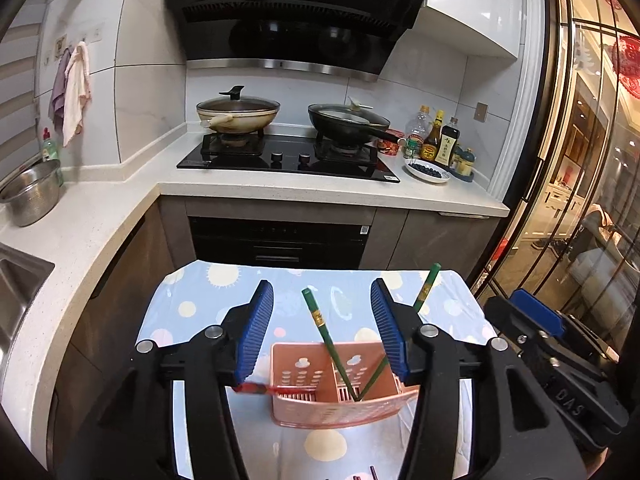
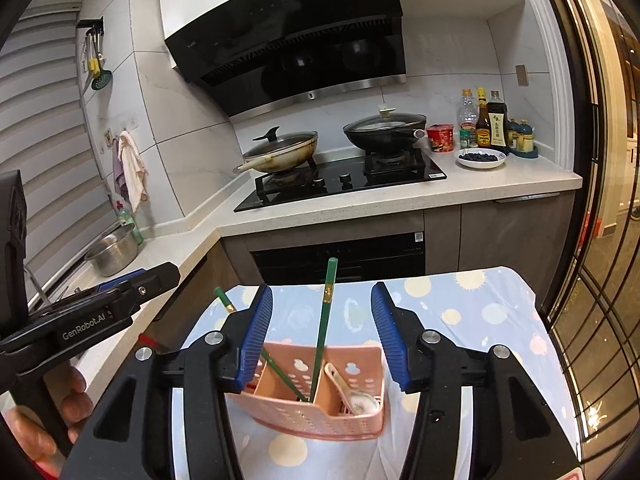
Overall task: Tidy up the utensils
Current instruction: 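Open the left tool releasing its chopstick while the right tool releases its chopstick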
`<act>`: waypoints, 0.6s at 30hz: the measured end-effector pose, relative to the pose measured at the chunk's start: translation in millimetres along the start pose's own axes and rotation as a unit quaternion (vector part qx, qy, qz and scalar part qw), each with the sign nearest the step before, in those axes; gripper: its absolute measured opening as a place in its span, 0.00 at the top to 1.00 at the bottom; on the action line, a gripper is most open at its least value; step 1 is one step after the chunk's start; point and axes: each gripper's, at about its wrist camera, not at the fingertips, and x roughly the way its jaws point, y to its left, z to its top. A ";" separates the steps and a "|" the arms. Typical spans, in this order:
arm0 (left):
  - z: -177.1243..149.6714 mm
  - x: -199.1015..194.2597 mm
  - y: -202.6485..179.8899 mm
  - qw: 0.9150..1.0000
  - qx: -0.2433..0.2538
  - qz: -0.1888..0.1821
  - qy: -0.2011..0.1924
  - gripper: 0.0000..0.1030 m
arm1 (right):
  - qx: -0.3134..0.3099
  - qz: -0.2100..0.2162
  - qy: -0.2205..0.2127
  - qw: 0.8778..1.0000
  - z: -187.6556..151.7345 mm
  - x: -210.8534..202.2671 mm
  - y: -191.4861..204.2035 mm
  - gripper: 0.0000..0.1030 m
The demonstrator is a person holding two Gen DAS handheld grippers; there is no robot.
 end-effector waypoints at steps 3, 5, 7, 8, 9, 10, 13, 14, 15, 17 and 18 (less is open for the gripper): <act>-7.7 -8.4 -0.9 1.000 0.006 0.008 -0.003 0.48 | -0.001 -0.002 0.002 1.000 -8.1 -10.6 -1.5 0.50; -13.2 -14.3 -2.3 1.000 0.009 0.011 -0.004 0.45 | -0.003 -0.004 0.003 1.000 -13.4 -17.2 -1.8 0.50; -19.1 -20.2 -4.7 1.000 0.016 0.013 -0.004 0.45 | -0.006 -0.007 0.005 1.000 -20.4 -23.7 -0.3 0.50; -21.9 -23.1 -5.3 1.000 0.018 0.014 -0.004 0.45 | -0.007 -0.008 0.006 1.000 -23.4 -27.0 0.0 0.50; -24.6 -25.8 -5.4 1.000 0.020 0.014 -0.004 0.45 | -0.007 -0.008 0.006 1.000 -26.4 -30.0 0.5 0.50; -27.4 -28.6 -5.8 1.000 0.021 0.013 -0.004 0.45 | -0.007 -0.008 0.008 1.000 -29.7 -33.5 1.1 0.50; -36.4 -36.4 -6.3 1.000 0.024 0.014 -0.002 0.45 | -0.006 -0.007 0.010 1.000 -38.1 -43.1 2.0 0.50; -40.0 -39.1 -6.3 1.000 0.025 0.014 -0.001 0.45 | -0.005 -0.007 0.010 1.000 -41.6 -46.6 2.4 0.50; -43.6 -41.6 -5.8 1.000 0.024 0.015 0.001 0.45 | -0.005 -0.007 0.012 1.000 -45.0 -50.2 2.6 0.50; -50.6 -45.5 -5.3 1.000 0.025 0.016 0.004 0.45 | -0.005 -0.008 0.014 1.000 -51.3 -56.3 3.2 0.50; -54.8 -47.4 -4.7 0.999 0.026 0.018 0.006 0.45 | -0.005 -0.009 0.016 1.000 -55.3 -59.7 3.3 0.50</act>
